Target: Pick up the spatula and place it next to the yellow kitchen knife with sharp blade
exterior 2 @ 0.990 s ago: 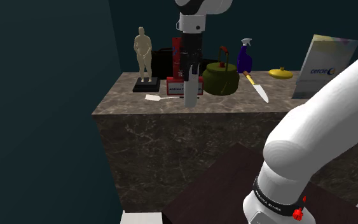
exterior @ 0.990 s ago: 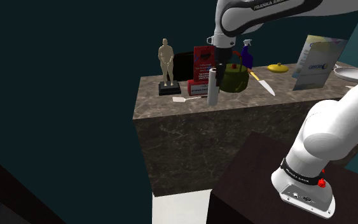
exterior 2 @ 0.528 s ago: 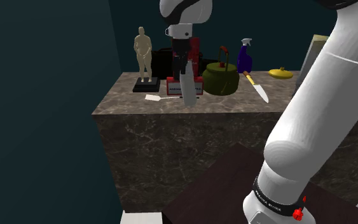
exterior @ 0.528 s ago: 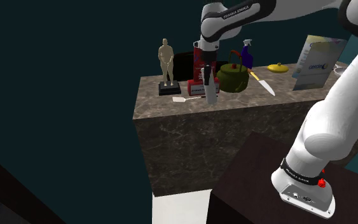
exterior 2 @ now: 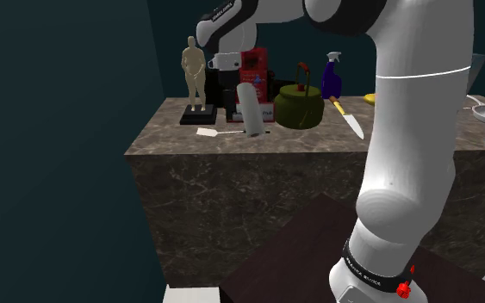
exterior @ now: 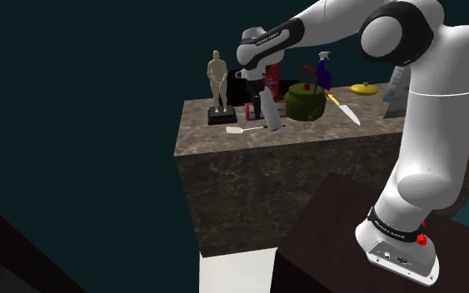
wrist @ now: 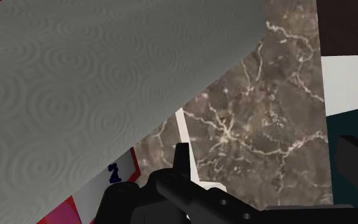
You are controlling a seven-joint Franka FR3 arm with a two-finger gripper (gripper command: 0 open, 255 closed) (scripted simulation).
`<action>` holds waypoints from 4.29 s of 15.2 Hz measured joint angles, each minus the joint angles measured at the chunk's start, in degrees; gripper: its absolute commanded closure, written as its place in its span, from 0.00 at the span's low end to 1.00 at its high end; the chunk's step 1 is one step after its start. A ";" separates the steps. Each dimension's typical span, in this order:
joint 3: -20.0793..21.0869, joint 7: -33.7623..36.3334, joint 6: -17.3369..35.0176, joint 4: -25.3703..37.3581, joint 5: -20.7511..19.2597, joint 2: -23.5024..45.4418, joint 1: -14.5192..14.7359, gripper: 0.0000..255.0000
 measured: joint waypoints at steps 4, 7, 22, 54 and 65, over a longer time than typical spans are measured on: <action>1.03 -5.49 -2.99 11.99 1.47 11.04 -1.59 0.00; 1.68 -7.33 -3.68 16.24 1.83 15.28 -2.07 0.00; 2.03 -7.78 0.83 12.99 2.13 16.46 -1.86 1.00; 0.79 -8.53 -10.35 16.38 0.57 8.83 -2.68 1.00; -3.88 -18.05 -4.02 -4.46 -3.45 -6.00 -7.52 1.00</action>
